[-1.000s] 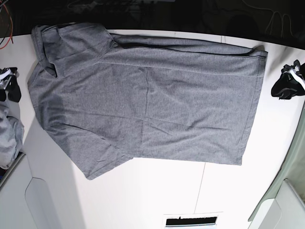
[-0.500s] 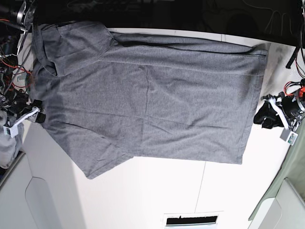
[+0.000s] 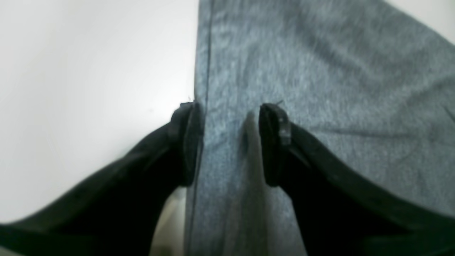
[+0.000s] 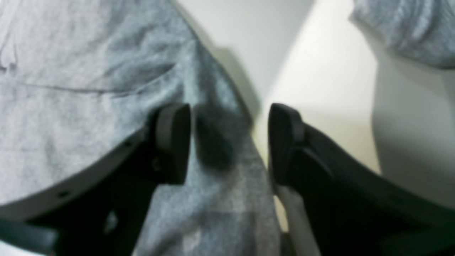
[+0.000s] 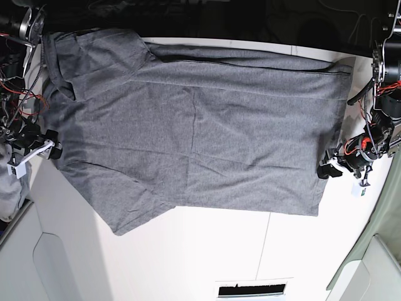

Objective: Layout the t-shirt on the table in an organized manner, then fold the t-shirt properly
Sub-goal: 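Move both grippers to the hem edge and grasp it, then lift the hem edge and fold it over toward the collar fold, then grasp the folded bundle with both grippers and lift it toward the collar side, then hold the strip ends with both grippers and pull it taut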

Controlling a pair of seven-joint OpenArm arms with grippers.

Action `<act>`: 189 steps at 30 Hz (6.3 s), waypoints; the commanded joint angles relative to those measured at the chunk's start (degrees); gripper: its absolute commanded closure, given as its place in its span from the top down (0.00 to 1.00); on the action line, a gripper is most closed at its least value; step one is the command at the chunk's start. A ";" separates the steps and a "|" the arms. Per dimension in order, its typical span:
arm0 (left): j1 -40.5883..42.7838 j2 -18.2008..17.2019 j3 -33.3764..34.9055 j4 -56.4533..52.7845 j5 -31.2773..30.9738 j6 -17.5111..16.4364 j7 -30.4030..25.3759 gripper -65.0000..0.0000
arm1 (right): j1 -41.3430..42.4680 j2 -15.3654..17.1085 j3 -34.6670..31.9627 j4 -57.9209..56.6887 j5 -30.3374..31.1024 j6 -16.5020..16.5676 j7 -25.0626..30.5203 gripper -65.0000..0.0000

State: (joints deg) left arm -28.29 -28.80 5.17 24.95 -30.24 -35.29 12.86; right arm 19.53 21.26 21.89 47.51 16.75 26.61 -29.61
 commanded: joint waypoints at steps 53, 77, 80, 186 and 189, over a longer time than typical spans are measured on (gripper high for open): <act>26.58 -16.48 -0.15 41.90 -24.72 -4.71 24.28 0.00 | -19.28 6.16 2.51 33.11 15.76 2.93 -6.82 0.48; 26.01 -17.22 -6.69 42.45 -18.38 -4.71 18.27 0.51 | -0.28 -0.20 -6.93 5.42 1.90 2.78 2.67 0.48; 23.19 -13.03 -6.69 39.45 -11.74 -1.95 17.33 0.51 | -0.15 -0.44 -6.93 5.42 3.39 3.39 2.64 0.48; 36.22 -12.92 -14.99 32.24 -26.56 -4.71 28.11 0.55 | -38.23 -7.30 -5.51 47.50 14.29 5.16 -7.78 0.00; 36.24 -12.59 -14.99 32.24 -28.37 -4.71 28.79 0.55 | -38.14 -7.30 -5.51 47.50 14.12 5.18 -7.96 0.00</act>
State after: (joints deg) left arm 8.23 -40.27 -9.58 56.86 -58.65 -39.72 40.91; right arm -18.98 13.47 16.12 94.15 29.98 31.53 -38.57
